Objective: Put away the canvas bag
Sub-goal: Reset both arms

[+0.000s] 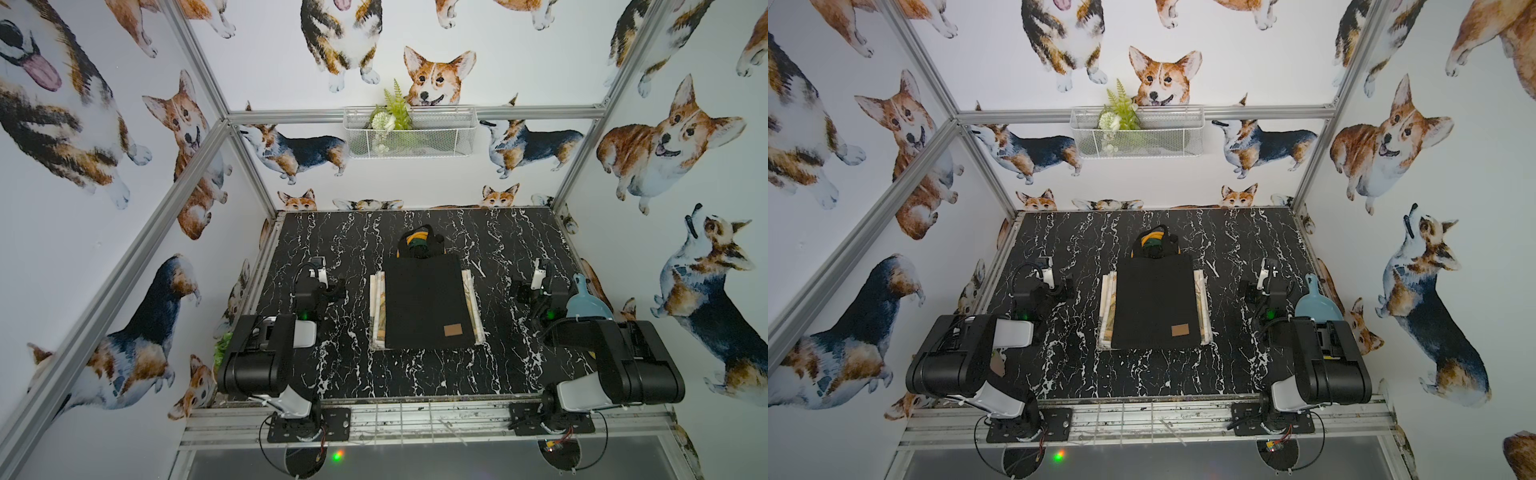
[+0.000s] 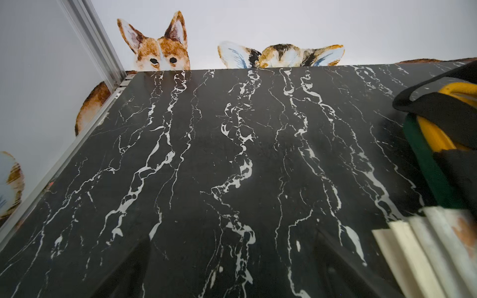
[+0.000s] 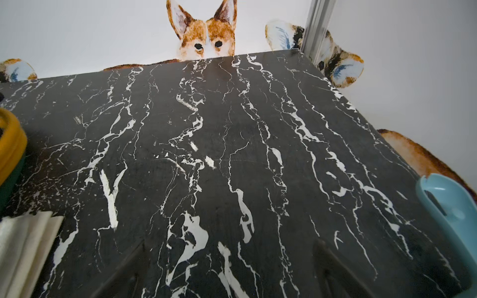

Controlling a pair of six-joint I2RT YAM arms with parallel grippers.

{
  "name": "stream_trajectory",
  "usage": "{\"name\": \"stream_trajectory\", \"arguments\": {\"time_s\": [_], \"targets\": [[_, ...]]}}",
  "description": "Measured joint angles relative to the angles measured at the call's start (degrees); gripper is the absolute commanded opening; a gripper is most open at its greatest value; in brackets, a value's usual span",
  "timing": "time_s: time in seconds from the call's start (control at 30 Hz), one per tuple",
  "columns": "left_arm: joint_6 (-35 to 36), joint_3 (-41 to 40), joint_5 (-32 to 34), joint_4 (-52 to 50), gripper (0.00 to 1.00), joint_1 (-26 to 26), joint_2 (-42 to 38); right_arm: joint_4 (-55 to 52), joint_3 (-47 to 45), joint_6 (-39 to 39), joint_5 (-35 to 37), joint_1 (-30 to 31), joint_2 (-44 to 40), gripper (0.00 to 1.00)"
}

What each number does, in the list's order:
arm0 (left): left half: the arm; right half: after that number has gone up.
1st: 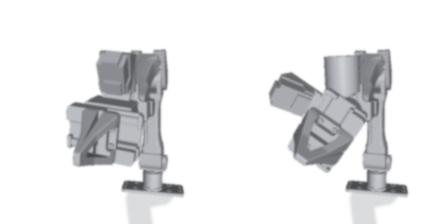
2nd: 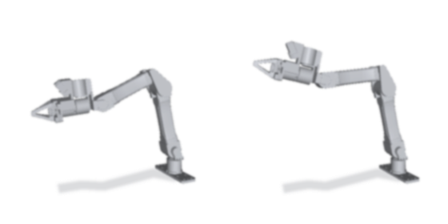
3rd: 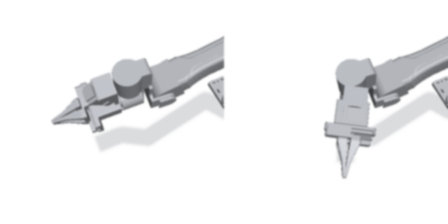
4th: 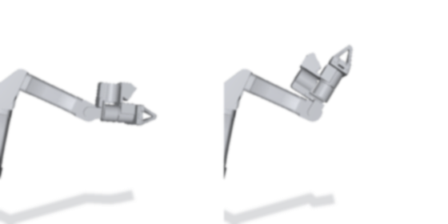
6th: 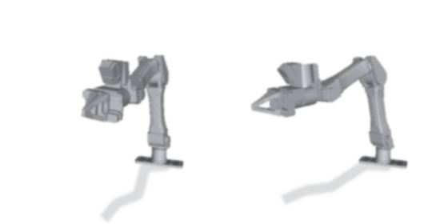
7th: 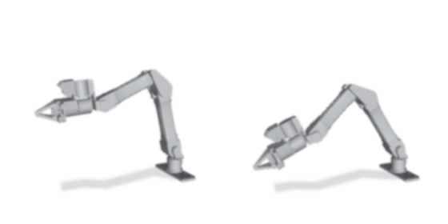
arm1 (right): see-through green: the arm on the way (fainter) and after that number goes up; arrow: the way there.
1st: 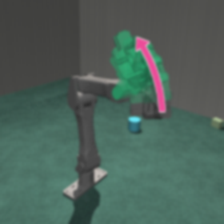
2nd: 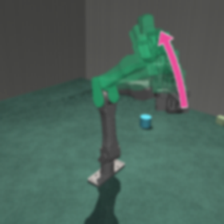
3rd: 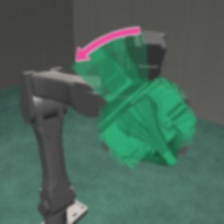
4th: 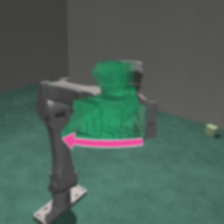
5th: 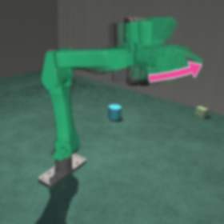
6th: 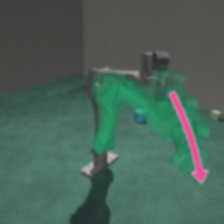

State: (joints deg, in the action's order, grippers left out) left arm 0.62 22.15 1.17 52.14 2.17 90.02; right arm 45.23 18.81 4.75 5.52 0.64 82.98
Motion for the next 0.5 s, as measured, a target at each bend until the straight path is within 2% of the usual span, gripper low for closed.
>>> {"name": "stream_trajectory", "arguments": {"time_s": [0.5], "targets": [[0.04, 0.76, -0.66, -1.51, 1.0, 0.48, 0.31, 0.37, 0.0, 0.0, -0.2, 0.0, 0.11, 0.99]]}}
